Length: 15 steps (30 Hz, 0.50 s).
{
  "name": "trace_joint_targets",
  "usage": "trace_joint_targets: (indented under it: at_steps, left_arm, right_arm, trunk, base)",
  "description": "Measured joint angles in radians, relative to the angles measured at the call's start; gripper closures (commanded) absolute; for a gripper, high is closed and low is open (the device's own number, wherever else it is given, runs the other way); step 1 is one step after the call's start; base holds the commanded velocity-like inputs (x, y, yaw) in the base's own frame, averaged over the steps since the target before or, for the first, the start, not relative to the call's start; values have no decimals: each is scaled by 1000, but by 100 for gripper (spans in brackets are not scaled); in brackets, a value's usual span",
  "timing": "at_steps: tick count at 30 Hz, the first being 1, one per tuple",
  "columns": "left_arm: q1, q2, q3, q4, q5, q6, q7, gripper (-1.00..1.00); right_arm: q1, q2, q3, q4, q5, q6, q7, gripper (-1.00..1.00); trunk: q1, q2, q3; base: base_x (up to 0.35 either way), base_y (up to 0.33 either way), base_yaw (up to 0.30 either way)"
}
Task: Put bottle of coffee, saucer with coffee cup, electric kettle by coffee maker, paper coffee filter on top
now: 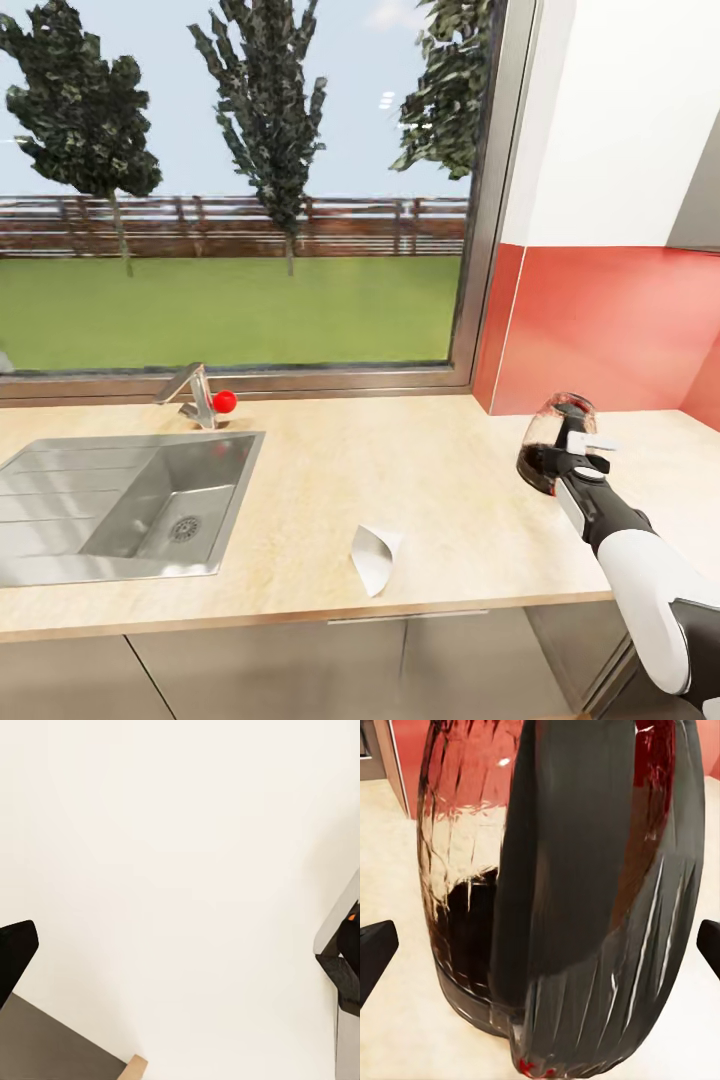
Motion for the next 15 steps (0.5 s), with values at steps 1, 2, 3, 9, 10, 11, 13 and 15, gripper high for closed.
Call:
trace_joint_targets:
  at_steps: [1, 2, 3, 9, 10, 11, 13, 15]
  left_arm:
    - [0, 0, 0, 0, 0, 0, 0, -100]
    - [0, 0, 0, 0, 0, 0, 0, -100]
    - [0, -1, 0, 0, 0, 0, 0, -100]
    - [0, -1, 0, 0, 0, 0, 0, -100]
    - [0, -2, 0, 0, 0, 0, 0, -100]
    - [0, -2, 0, -1, 0, 0, 0, -100]
    - [0, -2, 0, -1, 0, 0, 0, -100]
    - [1, -2, 0, -1, 0, 0, 0, -100]
  right_arm:
    - [0, 0, 0, 0, 1, 0, 0, -100]
    - [0, 1, 0, 0, 2, -1, -3, -100]
    - [0, 1, 0, 0, 2, -1, -5, -100]
    - [0, 0, -1, -2, 5, -2, -11, 100]
    - [0, 0, -1, -2, 7, -2, -12, 100]
    - [0, 0, -1, -3, 8, -2, -12, 100]
    - [-1, 0, 0, -3, 10, -2, -13, 100]
    - [-1, 0, 0, -4, 15, -2, -13, 100]
  trunk:
    - [0, 0, 0]
    - [0, 0, 0]
    - [0, 0, 0]
    - [0, 0, 0]
    - [0, 0, 0]
    - [0, 0, 0]
    - [0, 0, 0]
    - [0, -1, 0]
  base:
    - [7, 0, 0]
    - [4, 0, 0]
    - [3, 0, 0]
    - [1, 0, 0]
    - [0, 0, 0]
    - [0, 0, 0]
    - [0, 0, 0]
    - [0, 0, 0]
